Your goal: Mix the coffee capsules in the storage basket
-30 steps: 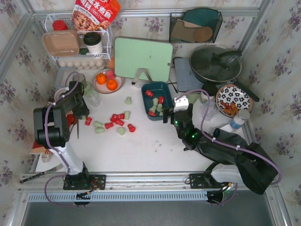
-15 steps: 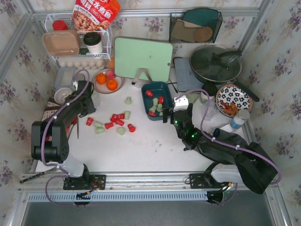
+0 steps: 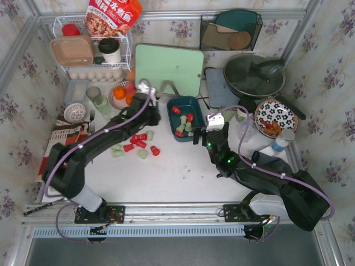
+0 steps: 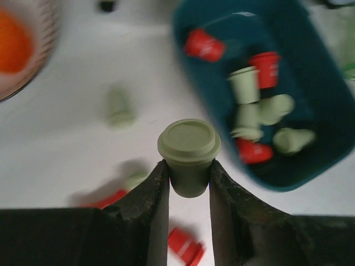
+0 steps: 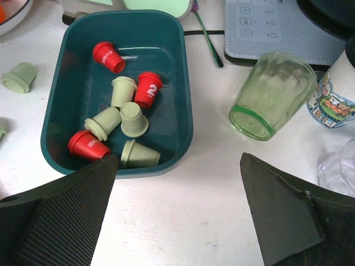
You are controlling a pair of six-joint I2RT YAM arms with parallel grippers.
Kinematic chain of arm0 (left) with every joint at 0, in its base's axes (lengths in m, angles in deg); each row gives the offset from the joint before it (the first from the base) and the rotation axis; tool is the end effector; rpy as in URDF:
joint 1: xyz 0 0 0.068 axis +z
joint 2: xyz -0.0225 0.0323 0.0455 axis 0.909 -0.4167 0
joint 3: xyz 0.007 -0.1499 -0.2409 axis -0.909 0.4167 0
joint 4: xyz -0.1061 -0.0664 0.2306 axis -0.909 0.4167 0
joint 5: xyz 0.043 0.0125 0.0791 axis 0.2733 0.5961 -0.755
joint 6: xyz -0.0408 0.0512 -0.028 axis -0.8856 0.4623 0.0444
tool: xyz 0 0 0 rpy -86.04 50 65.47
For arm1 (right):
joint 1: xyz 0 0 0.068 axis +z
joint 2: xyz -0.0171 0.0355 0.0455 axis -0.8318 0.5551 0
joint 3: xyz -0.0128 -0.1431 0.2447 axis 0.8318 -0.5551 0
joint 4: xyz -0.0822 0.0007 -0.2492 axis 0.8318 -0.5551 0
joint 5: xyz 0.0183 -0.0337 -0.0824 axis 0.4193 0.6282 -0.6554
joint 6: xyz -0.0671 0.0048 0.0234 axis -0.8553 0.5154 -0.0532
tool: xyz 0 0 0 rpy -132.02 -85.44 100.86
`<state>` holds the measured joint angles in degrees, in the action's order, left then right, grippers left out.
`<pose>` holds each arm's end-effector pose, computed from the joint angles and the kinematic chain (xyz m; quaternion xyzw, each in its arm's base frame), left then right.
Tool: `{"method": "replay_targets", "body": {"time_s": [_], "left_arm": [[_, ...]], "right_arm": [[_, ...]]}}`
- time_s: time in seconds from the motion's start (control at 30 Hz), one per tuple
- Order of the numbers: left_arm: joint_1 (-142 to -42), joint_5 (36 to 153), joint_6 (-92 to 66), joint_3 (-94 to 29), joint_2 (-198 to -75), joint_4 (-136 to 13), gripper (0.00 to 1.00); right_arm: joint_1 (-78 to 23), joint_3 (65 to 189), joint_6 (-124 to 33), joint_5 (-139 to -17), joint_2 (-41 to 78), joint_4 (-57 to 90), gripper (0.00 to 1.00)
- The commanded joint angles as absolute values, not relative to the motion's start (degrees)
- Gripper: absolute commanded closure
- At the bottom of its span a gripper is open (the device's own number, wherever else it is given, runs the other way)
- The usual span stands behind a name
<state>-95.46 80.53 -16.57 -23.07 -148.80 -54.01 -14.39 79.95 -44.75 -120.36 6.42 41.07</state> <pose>0.3240 -0.1811 0.2713 0.0856 0.8643 -0.1526 0.4715 0.2199 0.1527 0.2225 -0.0559 0.7830 0.0248 0.6191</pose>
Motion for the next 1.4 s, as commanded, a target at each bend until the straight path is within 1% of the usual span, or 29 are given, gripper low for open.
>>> {"method": "replay_targets", "body": {"time_s": [0.0, 0.17, 0.3, 0.43, 0.57, 0.67, 0.77, 0.97, 1.03, 1.23, 1.37], "left_arm": [[-100.7, 86.8, -11.9, -29.1, -156.9, -65.0, 0.77], [-103.4, 87.6, -14.2, -43.1, -168.9, -59.4, 0.75], [-104.5, 83.5, -16.2, -50.4, -175.8, -52.5, 0.64], [-104.6, 80.8, -17.7, -50.2, -176.2, -52.3, 0.57], [-104.6, 79.2, -17.4, -46.2, -172.7, -54.6, 0.49], [-104.7, 77.5, -16.8, -42.4, -168.3, -56.1, 0.48], [-104.7, 74.3, -16.6, -37.6, -162.1, -56.1, 0.5], [-104.3, 60.1, -16.7, -32.2, -152.4, -42.8, 0.52], [-103.7, 57.3, -16.6, -28.7, -149.1, -40.1, 0.51], [-96.7, 56.4, -20.3, -19.6, -139.5, -34.0, 0.5], [-87.7, 60.2, -22.2, -14.0, -135.3, -32.4, 0.5]], "right_arm": [[-14.4, 79.2, -44.6, -122.2, 5.1, 43.4, 0.0], [-14.4, 79.1, -44.7, -122.5, 4.4, 43.5, 0.0], [-14.4, 79.1, -44.6, -122.4, 3.8, 43.3, 0.0], [-14.4, 79.0, -44.6, -122.3, 3.5, 43.4, 0.0], [-14.3, 79.1, -44.6, -122.1, 3.5, 43.4, 0.0], [-14.3, 79.0, -44.5, -122.1, 3.5, 43.3, 0.0], [-14.4, 79.0, -44.7, -122.2, 3.6, 43.3, 0.0], [-14.3, 79.1, -44.6, -121.9, 4.2, 43.4, 0.0], [-14.4, 79.2, -44.6, -121.7, 4.5, 43.5, 0.0], [-14.4, 79.2, -44.5, -123.3, 4.8, 43.2, 0.0], [-14.4, 79.0, -44.5, -123.9, 4.6, 43.3, 0.0]]}}
